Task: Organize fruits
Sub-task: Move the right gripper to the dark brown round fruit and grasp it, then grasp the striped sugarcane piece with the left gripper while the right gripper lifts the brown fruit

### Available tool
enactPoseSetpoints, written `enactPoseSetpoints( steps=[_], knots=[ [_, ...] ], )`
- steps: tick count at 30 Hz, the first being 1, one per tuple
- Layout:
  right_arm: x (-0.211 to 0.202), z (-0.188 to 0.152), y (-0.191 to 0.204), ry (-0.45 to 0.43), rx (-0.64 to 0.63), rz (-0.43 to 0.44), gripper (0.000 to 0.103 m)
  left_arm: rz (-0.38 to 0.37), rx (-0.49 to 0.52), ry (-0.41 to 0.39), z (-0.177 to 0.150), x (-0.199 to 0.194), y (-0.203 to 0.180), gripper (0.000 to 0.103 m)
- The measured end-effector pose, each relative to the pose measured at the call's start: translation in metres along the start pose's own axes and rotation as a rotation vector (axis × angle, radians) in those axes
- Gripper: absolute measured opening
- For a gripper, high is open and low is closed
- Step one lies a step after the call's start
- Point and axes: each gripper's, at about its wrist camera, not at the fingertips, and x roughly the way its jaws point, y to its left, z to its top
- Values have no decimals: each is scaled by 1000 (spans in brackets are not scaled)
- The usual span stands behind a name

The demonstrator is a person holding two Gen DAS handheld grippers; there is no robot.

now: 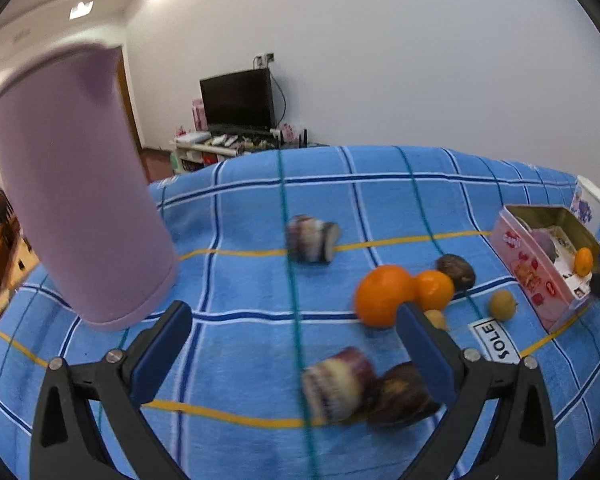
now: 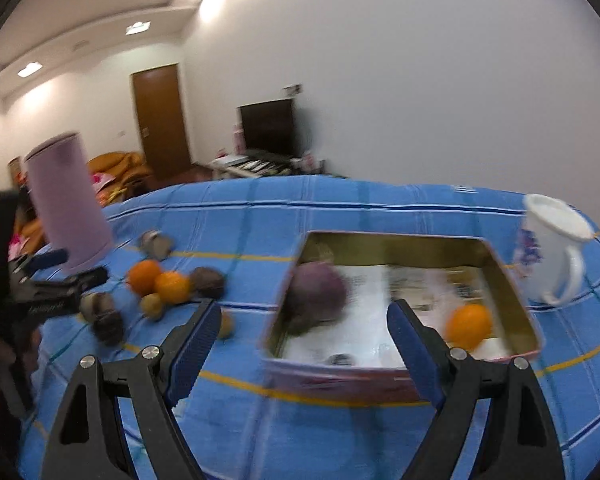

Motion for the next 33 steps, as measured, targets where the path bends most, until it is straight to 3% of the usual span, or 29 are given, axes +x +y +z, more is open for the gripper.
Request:
enactPoseSetpoints(
  steps=[10, 14, 20, 22, 27, 33],
  knots=[
    [35, -2, 91, 151, -52, 268, 86, 56, -61, 30, 3, -3, 37, 103],
    [55, -8, 127, 233, -82, 342, 77, 79, -63, 29, 3, -6, 45, 103],
    [80, -11, 156, 306, -143, 349, 75, 84, -132, 27, 5, -10, 63, 103],
    [88, -11, 161, 323, -143, 355, 70, 64, -153, 34, 5, -9, 65, 103],
    [97, -12, 164, 362, -156, 359, 44, 31, -144, 34, 4, -8, 60, 103],
    [85, -11, 153, 334, -149, 338, 44, -37, -91, 55, 1, -4, 43, 103]
  ],
)
